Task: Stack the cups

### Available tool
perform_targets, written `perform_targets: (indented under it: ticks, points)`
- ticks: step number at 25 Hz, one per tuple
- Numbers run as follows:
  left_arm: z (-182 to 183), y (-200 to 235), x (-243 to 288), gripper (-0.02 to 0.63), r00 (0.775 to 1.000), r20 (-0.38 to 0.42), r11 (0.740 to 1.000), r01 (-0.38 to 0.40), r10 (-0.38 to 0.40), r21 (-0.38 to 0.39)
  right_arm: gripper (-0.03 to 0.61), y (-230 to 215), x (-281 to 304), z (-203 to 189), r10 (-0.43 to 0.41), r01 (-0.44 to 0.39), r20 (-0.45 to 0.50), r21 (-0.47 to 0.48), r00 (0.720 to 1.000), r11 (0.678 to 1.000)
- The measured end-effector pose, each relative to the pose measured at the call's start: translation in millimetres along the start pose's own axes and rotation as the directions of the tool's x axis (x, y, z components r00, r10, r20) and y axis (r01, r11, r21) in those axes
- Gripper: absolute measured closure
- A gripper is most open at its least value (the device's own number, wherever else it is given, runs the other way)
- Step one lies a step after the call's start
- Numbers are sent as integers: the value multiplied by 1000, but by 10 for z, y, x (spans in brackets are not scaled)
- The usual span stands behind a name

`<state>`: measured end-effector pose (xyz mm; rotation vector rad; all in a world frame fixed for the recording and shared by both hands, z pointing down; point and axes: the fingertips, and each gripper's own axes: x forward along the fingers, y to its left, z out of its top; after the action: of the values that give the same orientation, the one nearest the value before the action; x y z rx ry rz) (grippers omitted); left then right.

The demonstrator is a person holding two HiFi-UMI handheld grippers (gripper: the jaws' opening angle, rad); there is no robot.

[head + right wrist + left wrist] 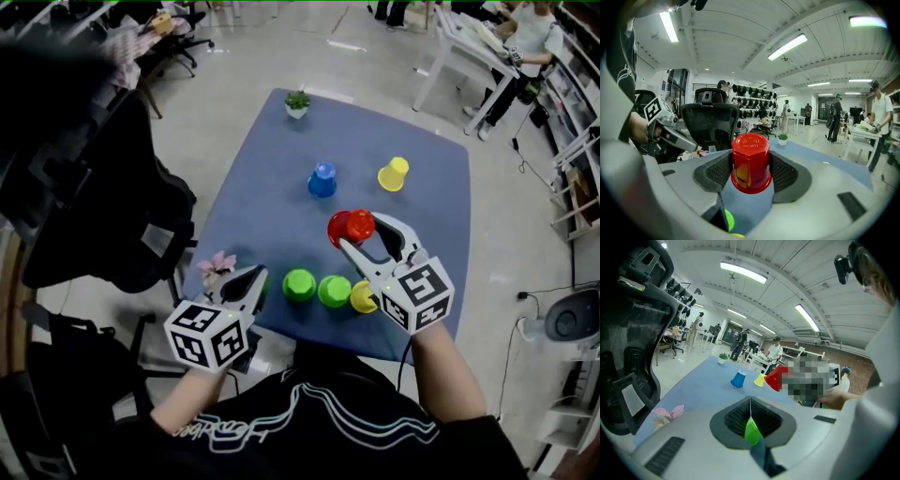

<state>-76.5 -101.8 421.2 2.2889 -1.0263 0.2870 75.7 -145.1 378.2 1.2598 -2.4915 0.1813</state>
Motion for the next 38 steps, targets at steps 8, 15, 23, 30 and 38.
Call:
perform_targets:
  ticks: [8,15,23,30,38]
  points:
    - [-123,-79,-142,588,1000,-3,1000,9,-9,9,318,348,-177,-41,26,-26,6,0,1000,1000]
    - [-251,-143,-211,588,1000,-22,1000,19,-19,17,318,595,-242,-150,52,-52,-11,3,999,999]
    - [-340,-123,-273,588,999,-30,999,20,-20,24,318,874,-211,-305,84,-85,-58,-18,995,996]
    - [-389,-95,-307,588,999,-35,1000,24,-24,19,318,990,-132,-390,97,-102,-115,-34,989,994]
    - [-386,-75,-318,588,999,-33,999,33,-32,25,318,1050,-48,-514,108,-114,-161,-24,981,993]
